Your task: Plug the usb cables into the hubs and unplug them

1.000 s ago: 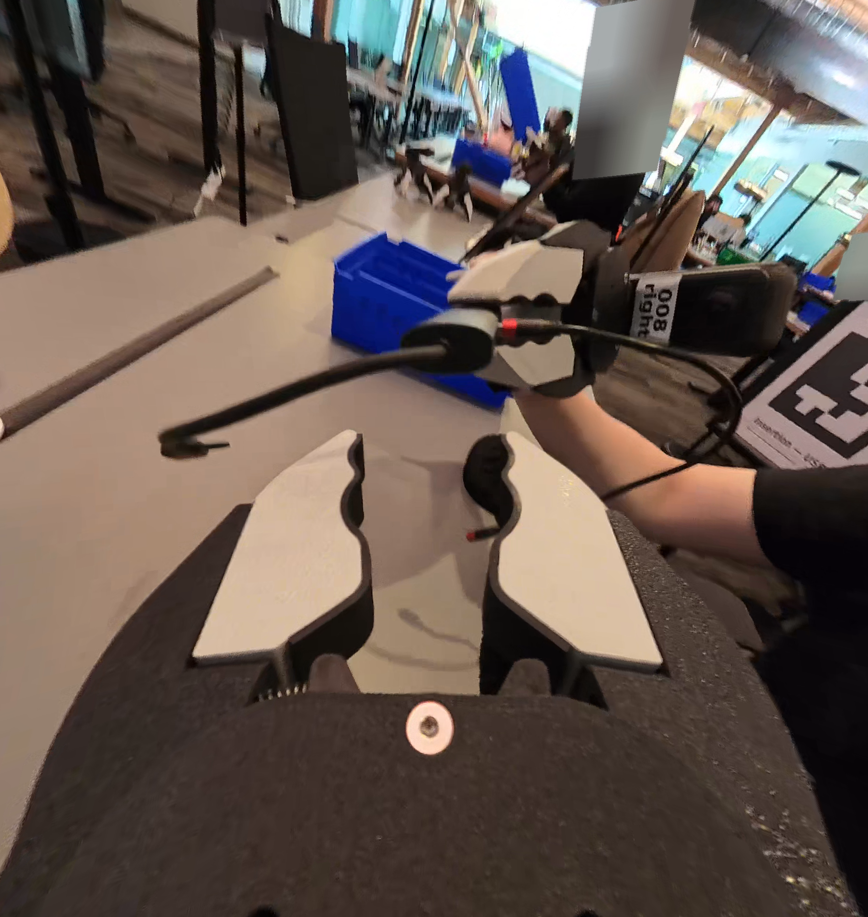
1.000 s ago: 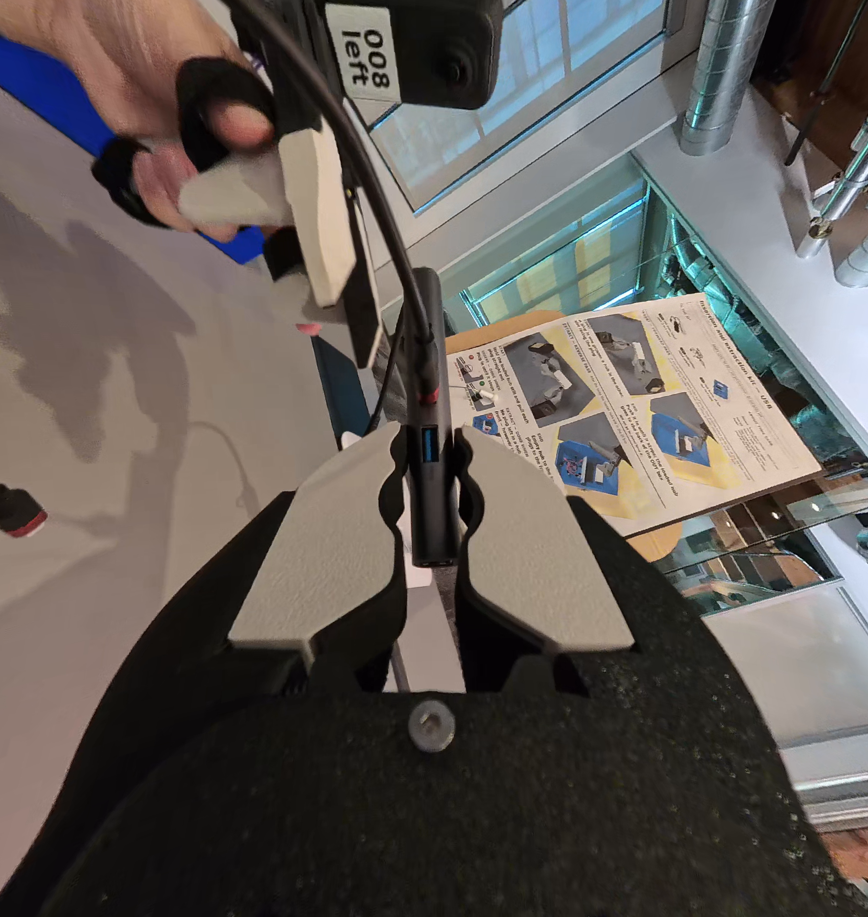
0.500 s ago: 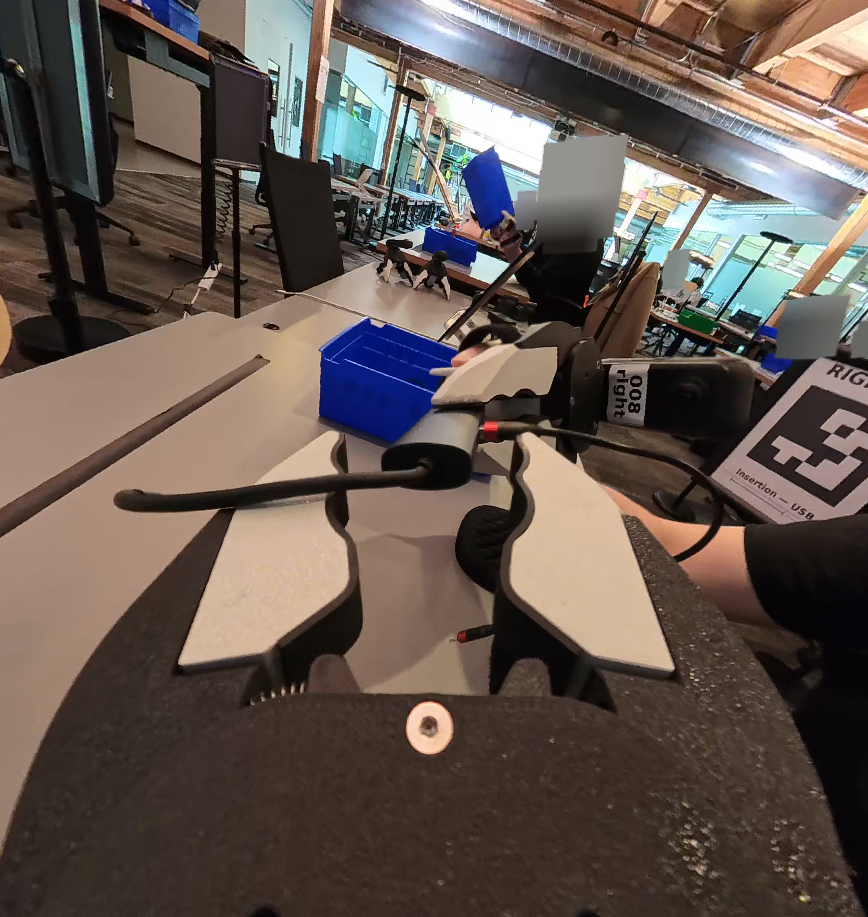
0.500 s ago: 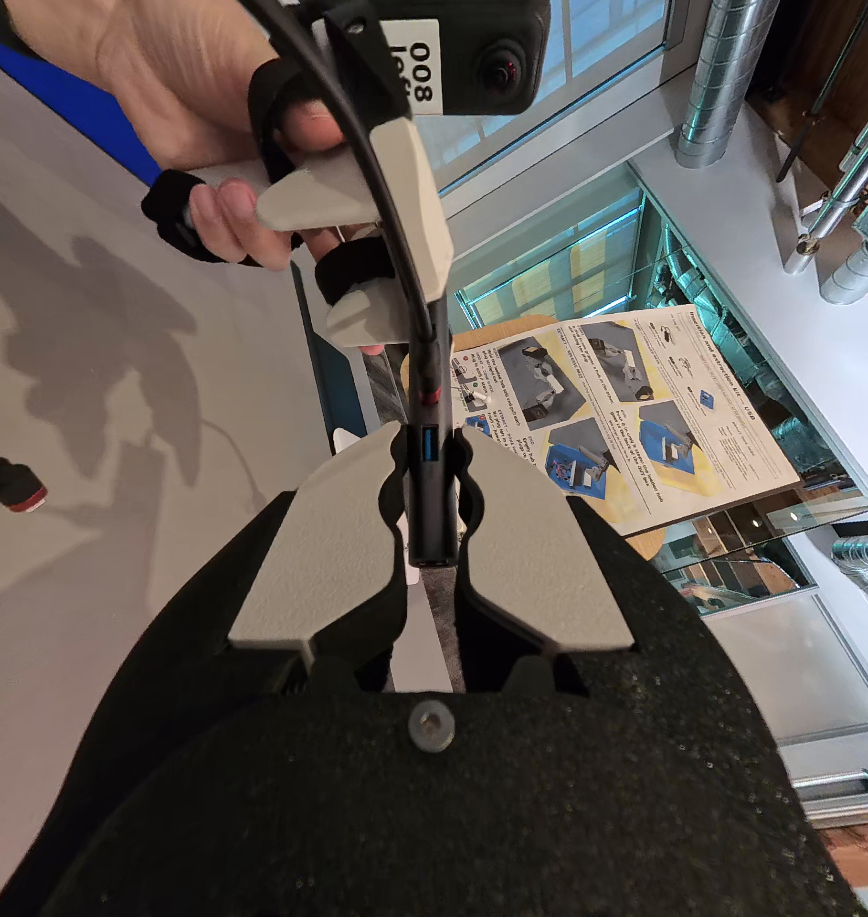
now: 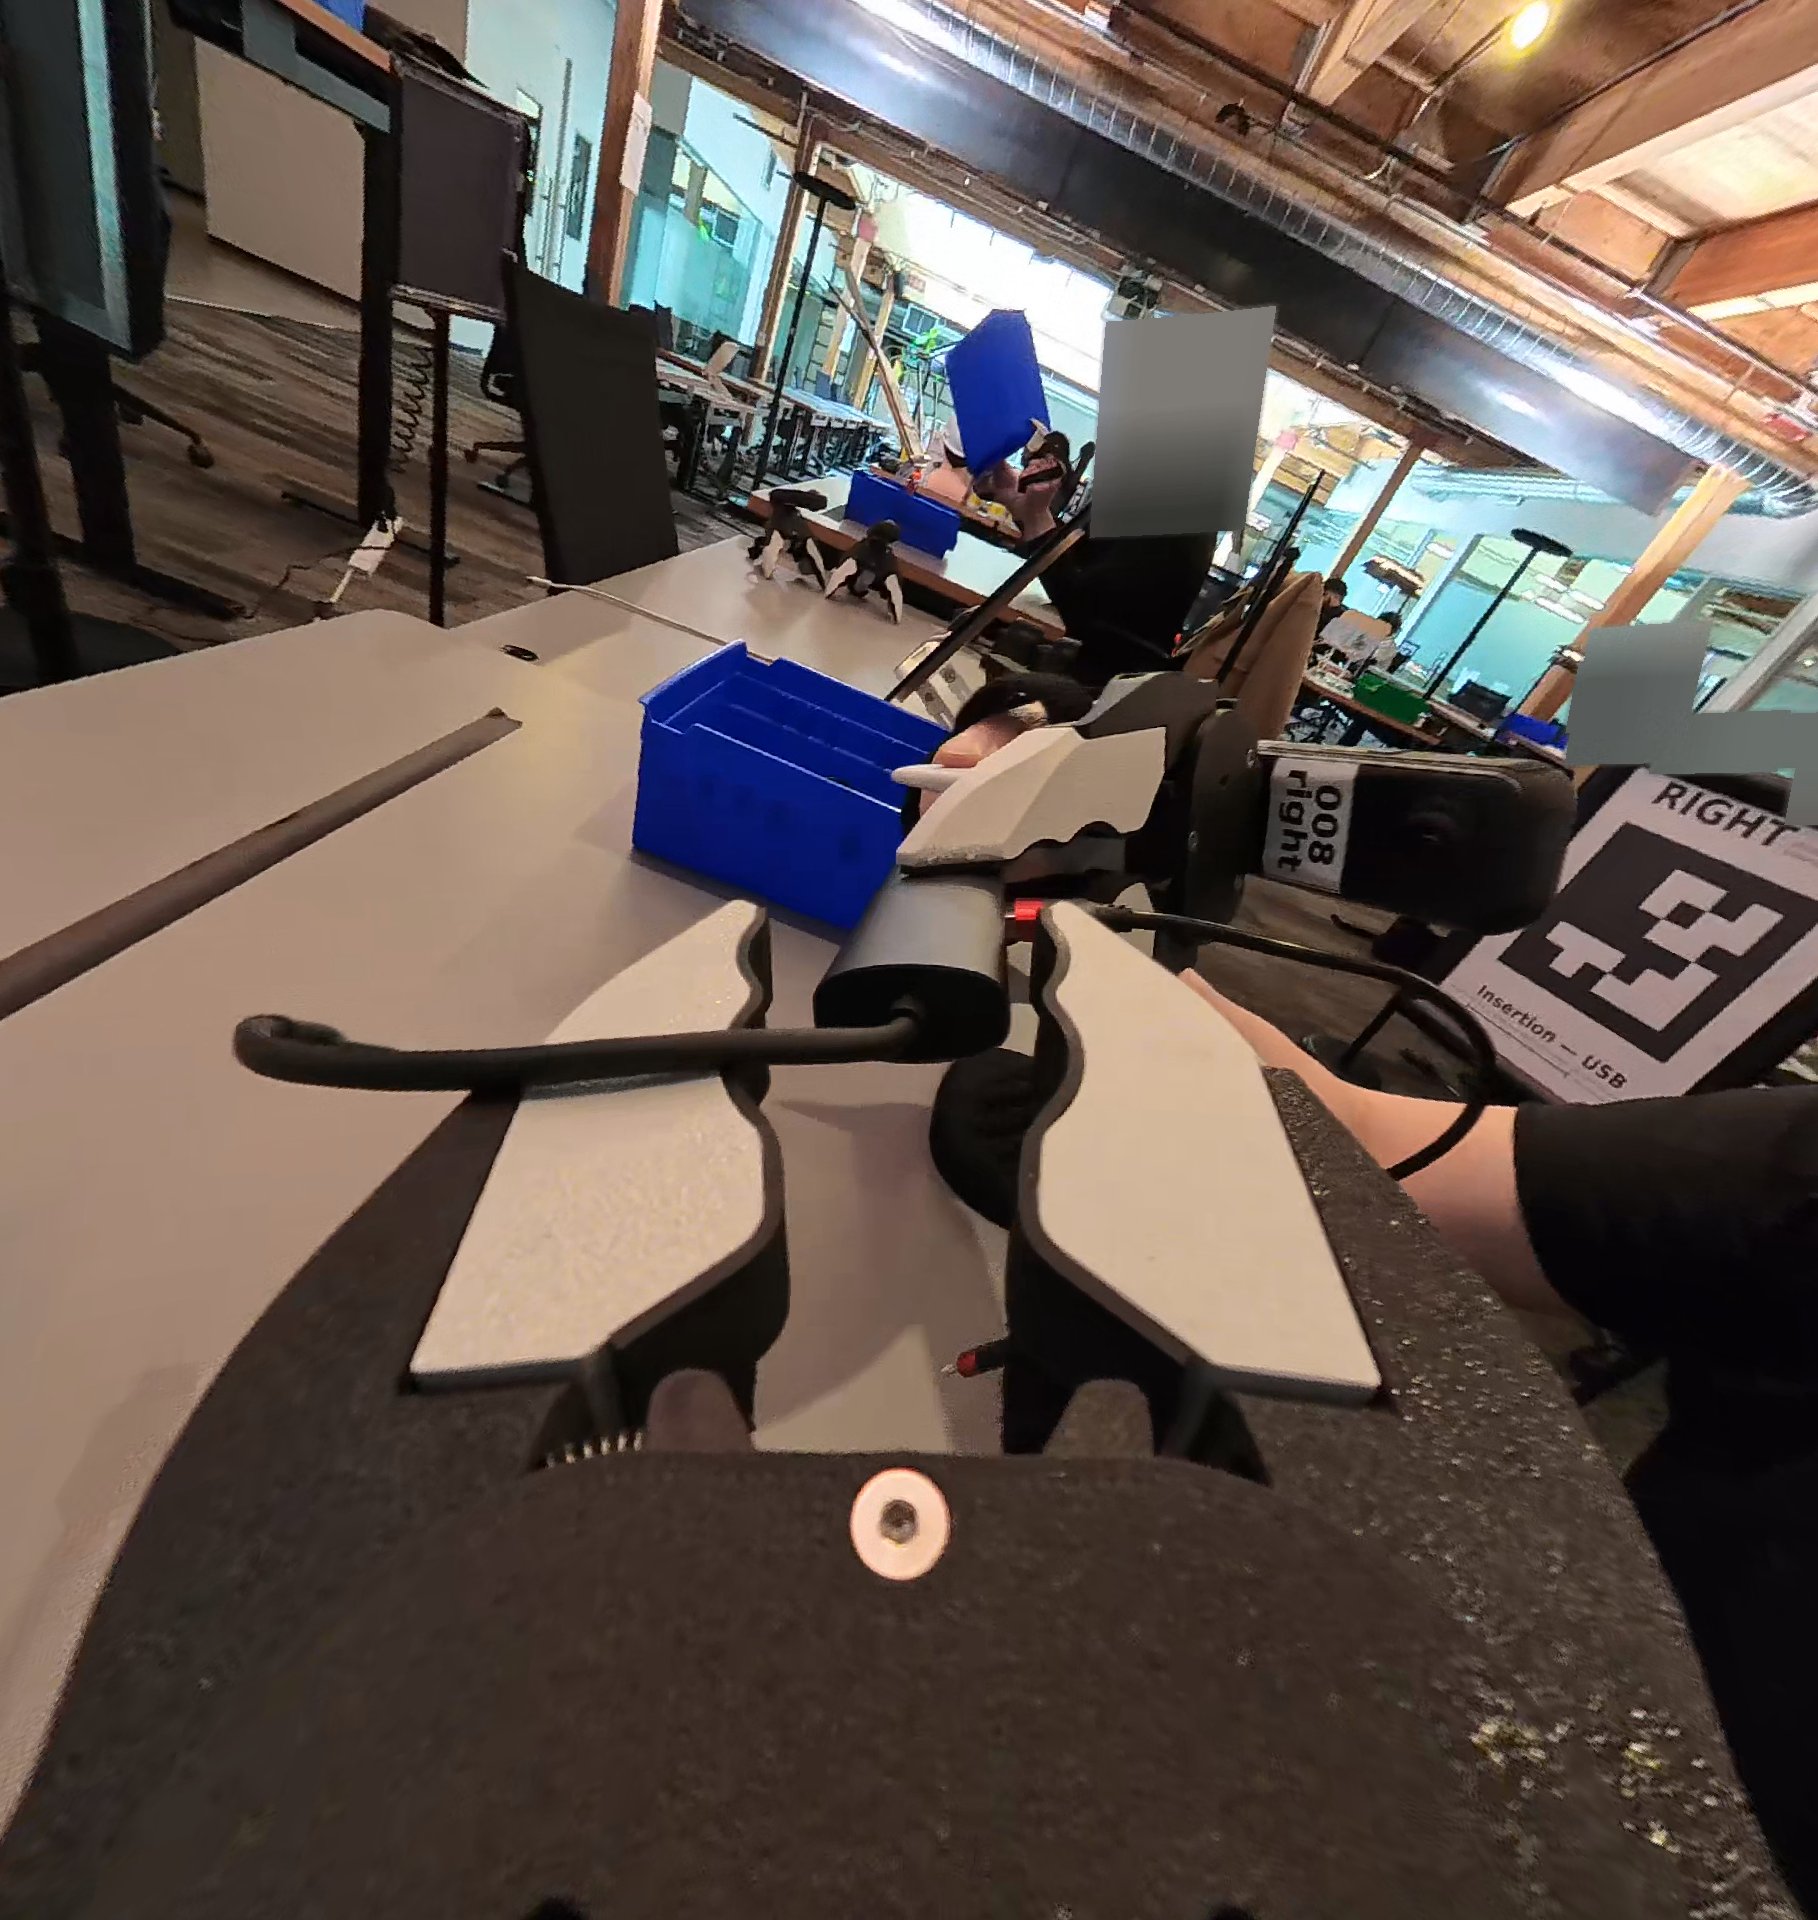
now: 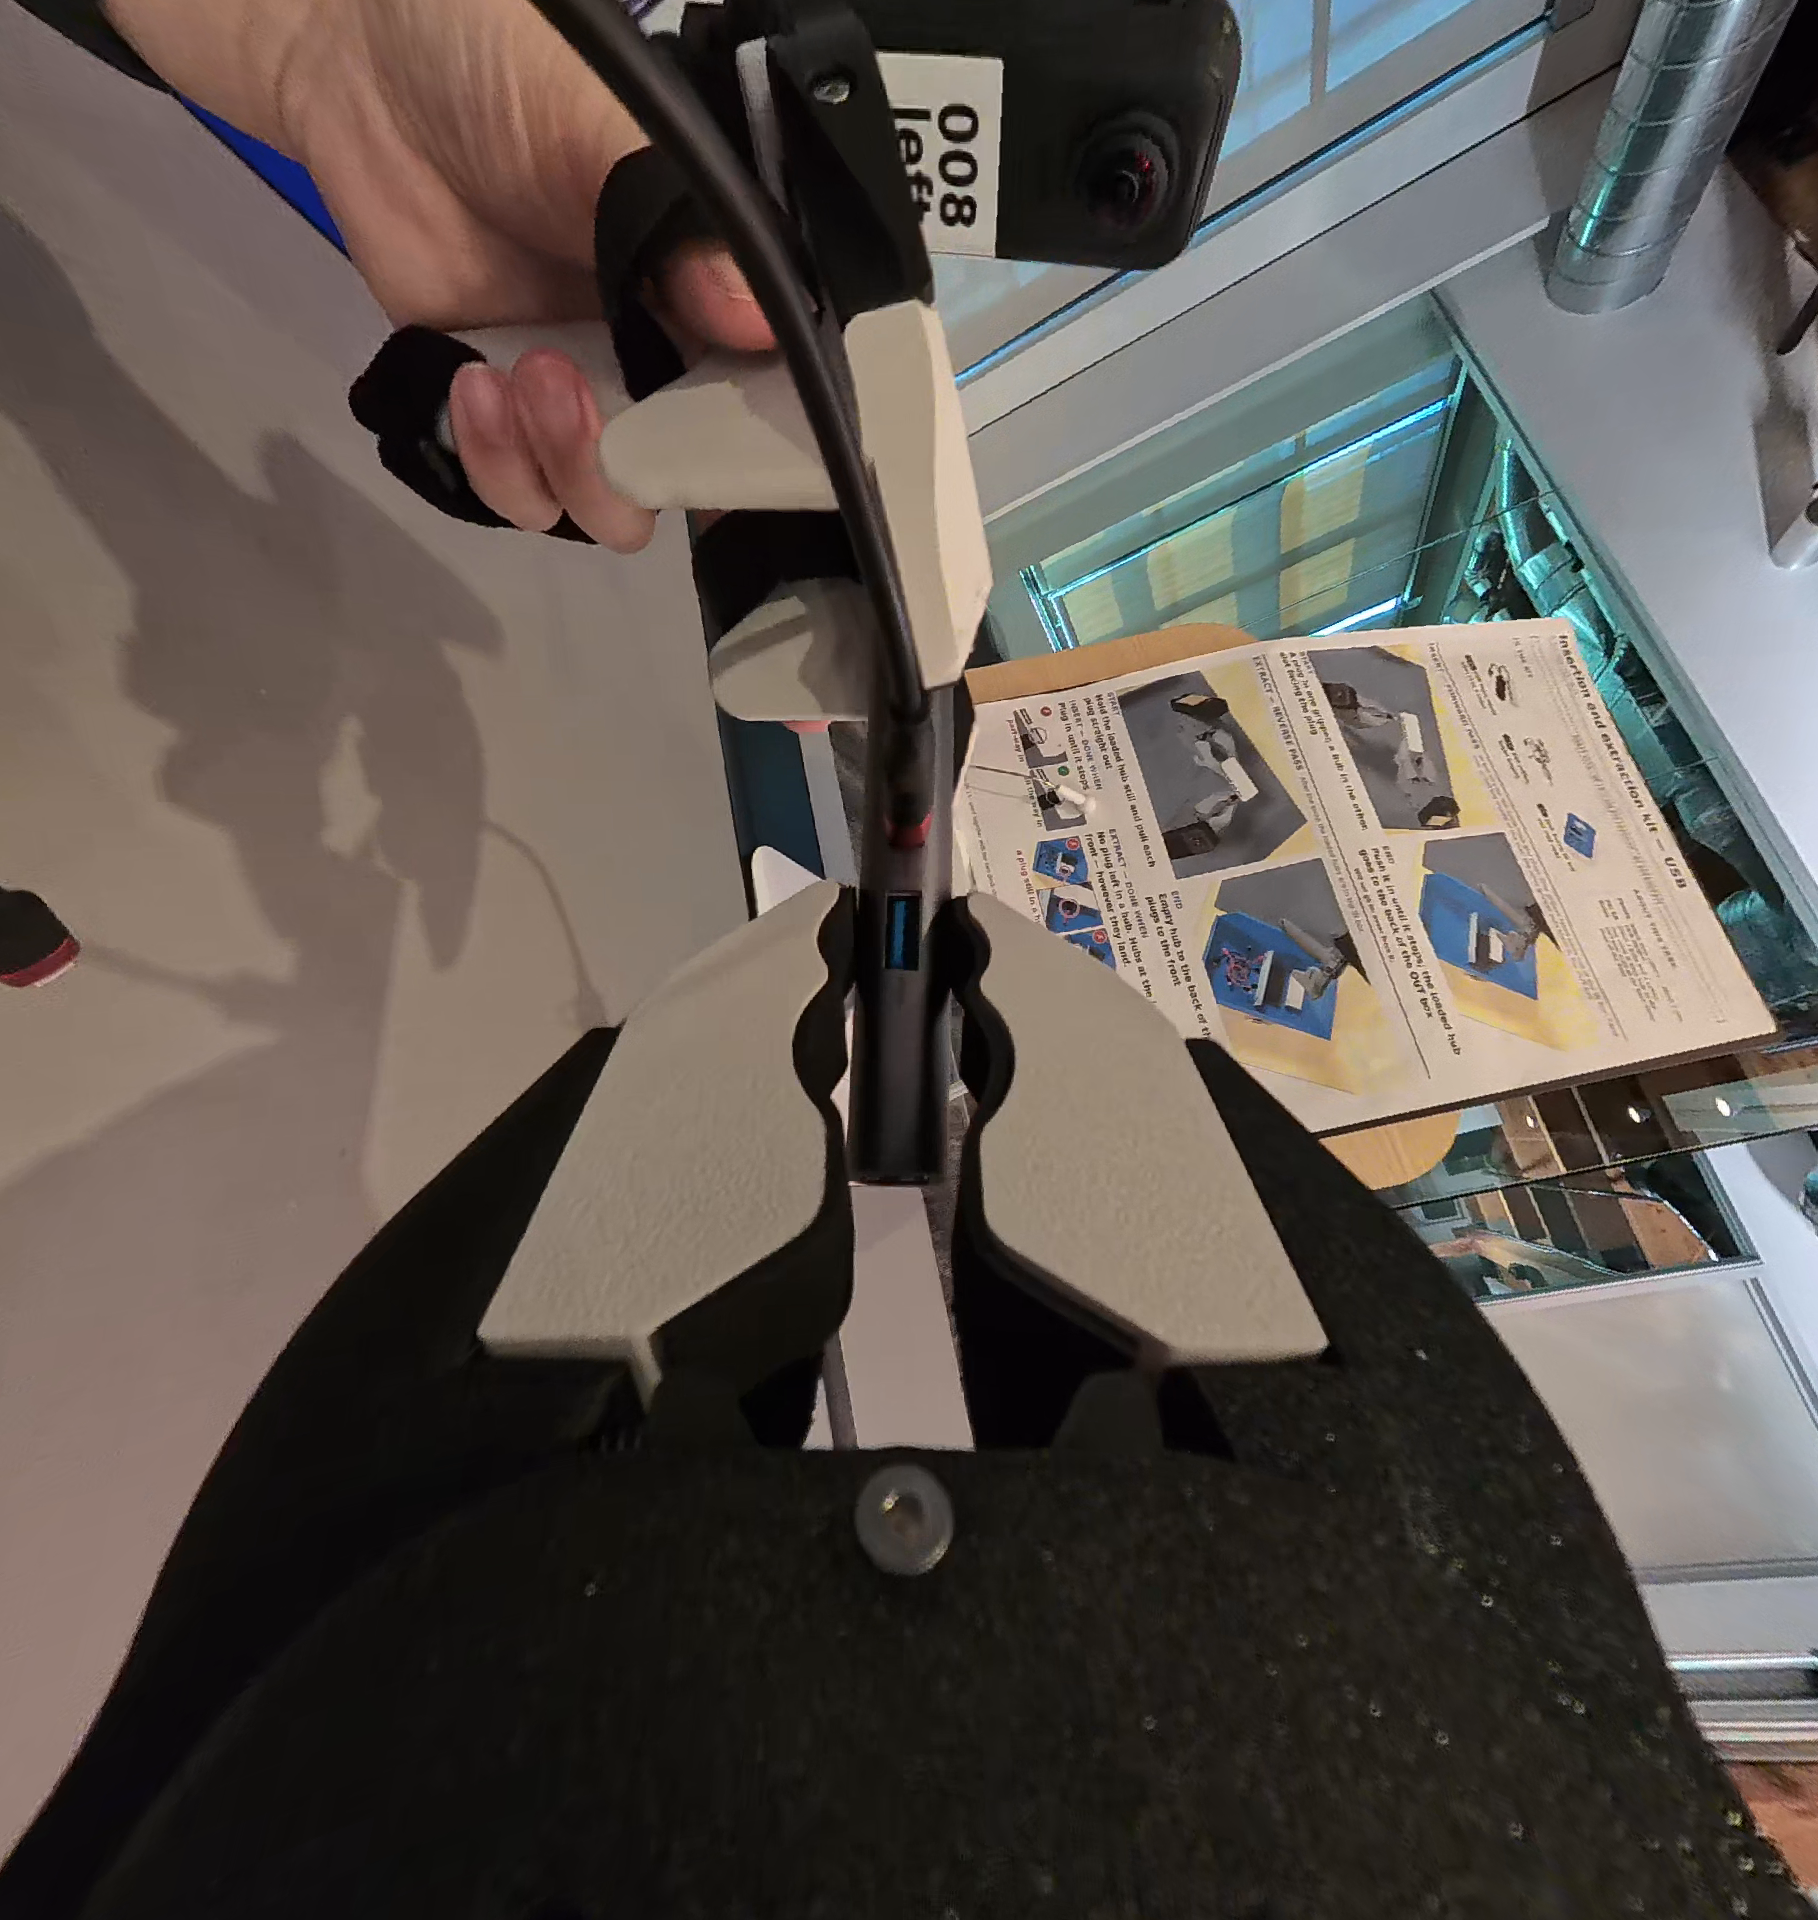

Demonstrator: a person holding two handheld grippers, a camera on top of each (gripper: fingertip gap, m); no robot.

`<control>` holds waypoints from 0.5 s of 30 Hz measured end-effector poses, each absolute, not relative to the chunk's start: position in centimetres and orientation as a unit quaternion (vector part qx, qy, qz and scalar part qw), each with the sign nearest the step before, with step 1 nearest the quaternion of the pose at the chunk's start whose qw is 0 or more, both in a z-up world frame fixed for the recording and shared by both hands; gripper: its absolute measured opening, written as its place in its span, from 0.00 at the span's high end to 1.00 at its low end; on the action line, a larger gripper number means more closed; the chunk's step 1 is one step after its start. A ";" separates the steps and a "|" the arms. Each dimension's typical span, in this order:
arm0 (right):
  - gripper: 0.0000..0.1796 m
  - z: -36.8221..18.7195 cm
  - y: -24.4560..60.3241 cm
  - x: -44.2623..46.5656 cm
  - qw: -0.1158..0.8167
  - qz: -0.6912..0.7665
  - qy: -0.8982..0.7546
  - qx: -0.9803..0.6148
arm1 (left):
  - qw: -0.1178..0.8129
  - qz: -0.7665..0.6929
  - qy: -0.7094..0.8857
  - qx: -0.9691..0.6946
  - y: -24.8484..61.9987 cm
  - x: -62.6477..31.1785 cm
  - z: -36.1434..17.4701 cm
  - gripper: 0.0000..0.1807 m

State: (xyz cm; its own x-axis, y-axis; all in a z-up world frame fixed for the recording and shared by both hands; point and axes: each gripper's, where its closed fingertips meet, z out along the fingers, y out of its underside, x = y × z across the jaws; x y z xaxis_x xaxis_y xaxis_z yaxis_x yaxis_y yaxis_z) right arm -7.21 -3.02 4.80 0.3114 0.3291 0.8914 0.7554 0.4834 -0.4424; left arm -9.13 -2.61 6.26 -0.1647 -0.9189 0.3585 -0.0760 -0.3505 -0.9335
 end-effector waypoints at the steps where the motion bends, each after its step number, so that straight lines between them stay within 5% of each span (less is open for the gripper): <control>1: 0.91 4.7 -3.1 -7.3 0.650 -0.164 -0.565 -0.481 | 0.346 -0.608 0.457 -0.550 -2.6 -9.2 6.0 0.74; 15: 0.91 4.3 -3.5 -7.7 0.636 -0.180 -0.580 -0.477 | 0.332 -0.580 0.492 -0.557 -3.2 -9.6 4.9 0.75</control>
State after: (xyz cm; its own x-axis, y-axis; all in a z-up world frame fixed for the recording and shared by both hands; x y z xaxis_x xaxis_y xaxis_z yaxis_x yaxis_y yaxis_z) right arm -7.70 -3.48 4.26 0.2623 0.3236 0.9091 0.7819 0.4809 -0.3968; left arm -9.58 -3.19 4.94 -0.1579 -0.9343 0.3197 -0.1624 -0.2948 -0.9417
